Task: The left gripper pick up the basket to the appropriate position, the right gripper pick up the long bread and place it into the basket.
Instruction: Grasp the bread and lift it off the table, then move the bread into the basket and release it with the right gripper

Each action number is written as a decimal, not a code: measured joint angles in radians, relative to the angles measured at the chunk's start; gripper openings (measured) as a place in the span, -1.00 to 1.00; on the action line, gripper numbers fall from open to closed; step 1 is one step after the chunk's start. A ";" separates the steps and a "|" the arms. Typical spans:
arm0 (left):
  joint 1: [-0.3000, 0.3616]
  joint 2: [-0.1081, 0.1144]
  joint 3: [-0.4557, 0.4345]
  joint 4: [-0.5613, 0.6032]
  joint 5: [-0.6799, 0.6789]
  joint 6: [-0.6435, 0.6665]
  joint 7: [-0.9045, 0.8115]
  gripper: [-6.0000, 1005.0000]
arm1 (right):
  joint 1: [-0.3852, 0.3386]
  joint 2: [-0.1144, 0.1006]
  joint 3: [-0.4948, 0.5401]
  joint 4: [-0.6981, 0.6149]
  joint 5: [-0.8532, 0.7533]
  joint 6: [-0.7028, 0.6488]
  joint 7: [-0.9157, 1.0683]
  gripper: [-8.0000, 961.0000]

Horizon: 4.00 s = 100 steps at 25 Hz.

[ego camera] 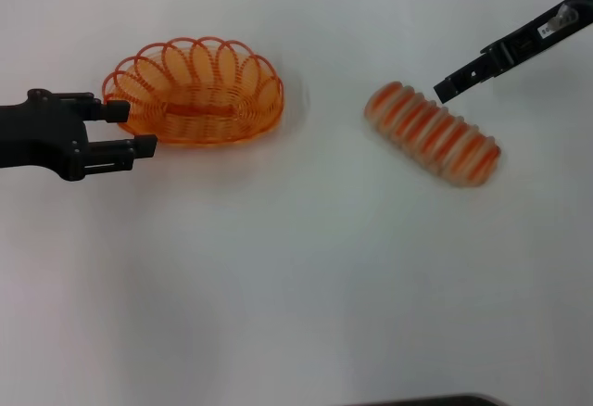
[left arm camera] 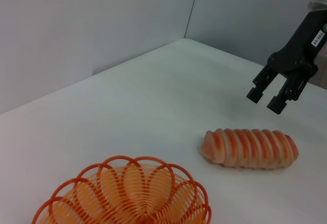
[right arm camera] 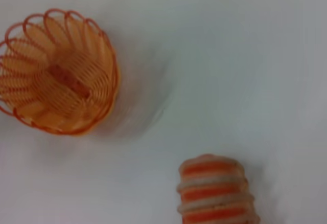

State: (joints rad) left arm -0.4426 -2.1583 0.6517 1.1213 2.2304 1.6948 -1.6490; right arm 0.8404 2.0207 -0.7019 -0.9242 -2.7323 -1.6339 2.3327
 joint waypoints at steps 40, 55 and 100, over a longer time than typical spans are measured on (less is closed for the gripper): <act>-0.001 -0.002 0.002 0.012 0.000 0.003 0.001 0.25 | 0.085 0.067 -0.388 0.057 -0.124 0.133 0.222 0.90; -0.002 -0.003 0.002 0.012 0.000 0.004 -0.004 0.25 | 0.091 0.072 -0.448 0.107 -0.121 0.164 0.226 0.88; -0.010 -0.002 0.003 0.013 -0.003 0.008 -0.007 0.25 | 0.187 0.079 -0.457 -0.014 -0.198 0.095 0.004 0.23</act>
State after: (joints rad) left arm -0.4527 -2.1608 0.6548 1.1346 2.2271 1.7023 -1.6557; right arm 1.0279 2.0994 -1.1584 -0.9387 -2.9308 -1.5390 2.3366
